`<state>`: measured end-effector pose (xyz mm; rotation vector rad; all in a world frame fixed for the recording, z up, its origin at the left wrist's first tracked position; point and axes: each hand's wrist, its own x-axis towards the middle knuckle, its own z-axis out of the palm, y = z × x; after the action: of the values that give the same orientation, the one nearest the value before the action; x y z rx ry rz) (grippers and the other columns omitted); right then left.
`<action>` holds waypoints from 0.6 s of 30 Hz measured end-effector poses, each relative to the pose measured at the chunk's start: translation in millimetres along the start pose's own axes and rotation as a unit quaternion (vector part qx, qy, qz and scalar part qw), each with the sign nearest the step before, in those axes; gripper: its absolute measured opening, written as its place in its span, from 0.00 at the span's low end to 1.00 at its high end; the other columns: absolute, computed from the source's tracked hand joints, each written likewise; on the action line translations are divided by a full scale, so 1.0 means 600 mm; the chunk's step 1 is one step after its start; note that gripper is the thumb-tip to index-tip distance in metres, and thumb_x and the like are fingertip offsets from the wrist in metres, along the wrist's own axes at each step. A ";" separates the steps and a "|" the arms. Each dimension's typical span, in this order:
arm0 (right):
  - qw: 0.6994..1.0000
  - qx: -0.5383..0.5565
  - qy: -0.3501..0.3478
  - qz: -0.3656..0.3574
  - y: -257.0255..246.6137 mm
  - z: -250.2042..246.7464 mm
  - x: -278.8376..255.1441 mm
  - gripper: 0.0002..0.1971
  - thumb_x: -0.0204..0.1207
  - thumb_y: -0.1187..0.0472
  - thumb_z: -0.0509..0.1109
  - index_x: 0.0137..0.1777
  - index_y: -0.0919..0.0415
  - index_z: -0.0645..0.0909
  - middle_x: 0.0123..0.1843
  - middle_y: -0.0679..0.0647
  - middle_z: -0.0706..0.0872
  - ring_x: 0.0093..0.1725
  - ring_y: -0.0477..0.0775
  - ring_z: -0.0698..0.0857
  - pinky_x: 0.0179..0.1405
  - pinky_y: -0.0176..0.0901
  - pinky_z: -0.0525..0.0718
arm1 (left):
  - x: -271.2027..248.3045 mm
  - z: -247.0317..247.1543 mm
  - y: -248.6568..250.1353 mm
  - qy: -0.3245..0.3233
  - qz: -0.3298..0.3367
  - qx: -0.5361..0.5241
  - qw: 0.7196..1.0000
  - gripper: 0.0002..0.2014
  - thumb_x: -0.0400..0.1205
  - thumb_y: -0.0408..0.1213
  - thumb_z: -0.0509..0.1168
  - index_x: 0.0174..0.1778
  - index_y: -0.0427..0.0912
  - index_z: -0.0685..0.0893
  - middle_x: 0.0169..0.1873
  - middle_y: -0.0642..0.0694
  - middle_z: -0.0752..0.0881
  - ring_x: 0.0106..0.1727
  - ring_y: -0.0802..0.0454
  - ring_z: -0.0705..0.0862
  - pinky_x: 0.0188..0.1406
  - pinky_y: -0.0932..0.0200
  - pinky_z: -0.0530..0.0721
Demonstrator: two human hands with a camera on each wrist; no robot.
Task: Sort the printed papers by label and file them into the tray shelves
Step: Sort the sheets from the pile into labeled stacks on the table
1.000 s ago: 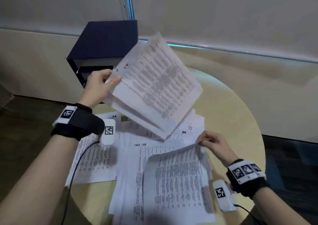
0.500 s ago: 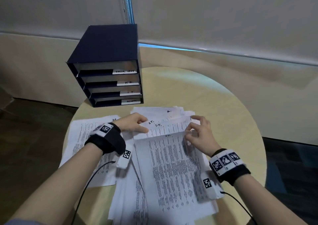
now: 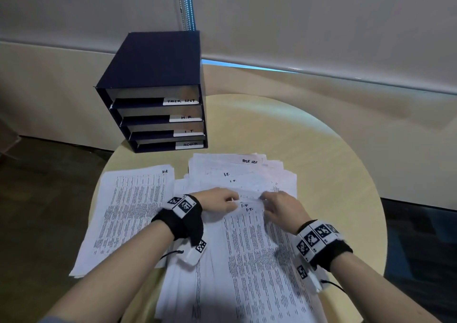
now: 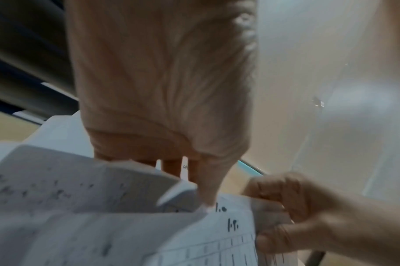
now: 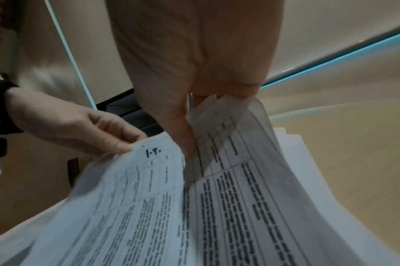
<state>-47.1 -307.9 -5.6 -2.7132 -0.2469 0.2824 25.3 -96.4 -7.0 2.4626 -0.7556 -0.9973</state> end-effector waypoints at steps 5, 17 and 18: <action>0.995 -0.098 -0.004 0.015 0.009 0.013 0.012 0.09 0.77 0.60 0.64 0.55 0.53 0.81 0.62 0.52 0.78 0.63 0.56 0.73 0.62 0.52 0.73 | 0.023 -0.014 -0.025 0.176 -0.035 0.080 0.980 0.15 0.89 0.37 0.50 0.67 0.46 0.78 0.61 0.45 0.76 0.63 0.46 0.72 0.63 0.49 0.72; 0.983 -0.141 -0.096 -0.068 -0.045 0.022 0.090 0.14 0.75 0.60 0.64 0.59 0.51 0.82 0.80 0.49 0.62 0.81 0.57 0.54 0.77 0.70 0.48 | 0.014 0.014 -0.036 0.167 -0.017 0.044 0.985 0.10 0.85 0.47 0.59 0.50 0.48 0.83 0.47 0.50 0.72 0.47 0.47 0.78 0.50 0.50 0.78; 0.984 -0.135 -0.098 -0.066 -0.047 0.024 0.090 0.15 0.75 0.60 0.64 0.60 0.51 0.82 0.77 0.49 0.68 0.79 0.56 0.59 0.77 0.70 0.48 | 0.010 0.015 -0.033 0.171 -0.006 0.033 0.985 0.13 0.86 0.49 0.56 0.47 0.48 0.82 0.46 0.51 0.71 0.44 0.49 0.79 0.48 0.51 0.78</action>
<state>-2.1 -265.6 -15.9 -2.9177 -0.5563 0.5130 29.1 -85.6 -26.8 2.6004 -0.6663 -0.5374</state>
